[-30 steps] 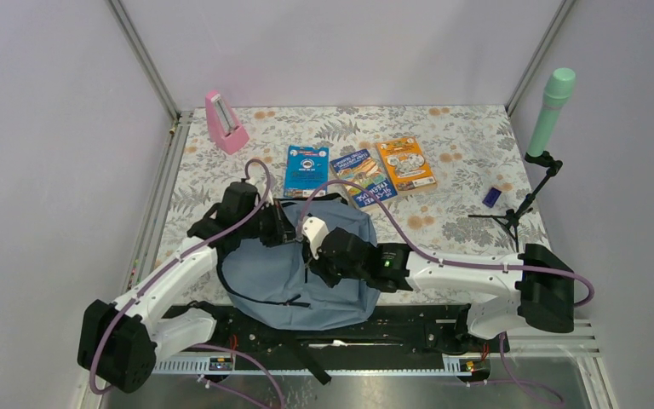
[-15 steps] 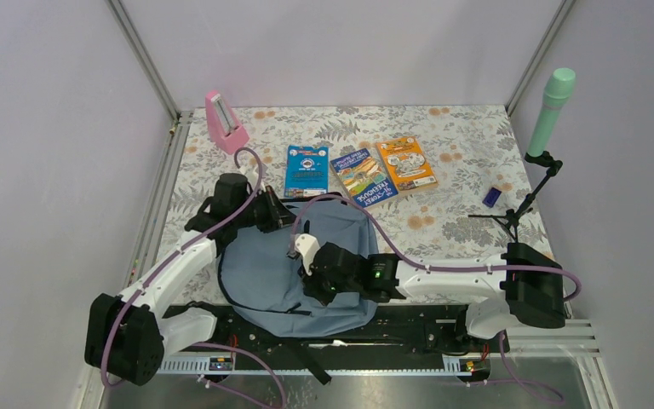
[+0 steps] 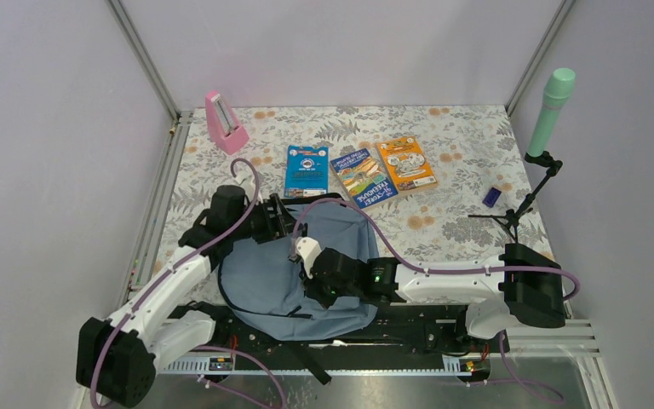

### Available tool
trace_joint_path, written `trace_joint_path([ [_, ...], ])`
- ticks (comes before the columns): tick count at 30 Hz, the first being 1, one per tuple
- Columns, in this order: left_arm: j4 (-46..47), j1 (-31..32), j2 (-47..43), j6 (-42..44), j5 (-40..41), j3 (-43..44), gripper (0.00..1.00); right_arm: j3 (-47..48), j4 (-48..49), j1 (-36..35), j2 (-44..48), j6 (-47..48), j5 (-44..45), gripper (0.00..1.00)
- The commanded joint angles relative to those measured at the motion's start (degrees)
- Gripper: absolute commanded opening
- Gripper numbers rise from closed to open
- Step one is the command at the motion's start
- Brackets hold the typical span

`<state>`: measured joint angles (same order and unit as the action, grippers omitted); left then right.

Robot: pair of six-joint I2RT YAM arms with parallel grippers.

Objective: Pack the student bag
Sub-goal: Zip the student bag at the center of the board.

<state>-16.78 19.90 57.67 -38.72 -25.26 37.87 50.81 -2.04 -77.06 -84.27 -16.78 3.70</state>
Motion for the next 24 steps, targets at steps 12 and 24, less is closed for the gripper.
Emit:
trace_joint_path([
  [12,-2.08,12.50,-5.46,-4.61,7.39,-9.33,0.46,0.00,1.23,-0.81,1.65,-1.37,2.33,0.00],
  [24,4.03,13.85,-7.57,-8.86,6.74,-9.64,0.00,0.29,0.48,-0.81,0.23,-1.40,1.47,0.00],
])
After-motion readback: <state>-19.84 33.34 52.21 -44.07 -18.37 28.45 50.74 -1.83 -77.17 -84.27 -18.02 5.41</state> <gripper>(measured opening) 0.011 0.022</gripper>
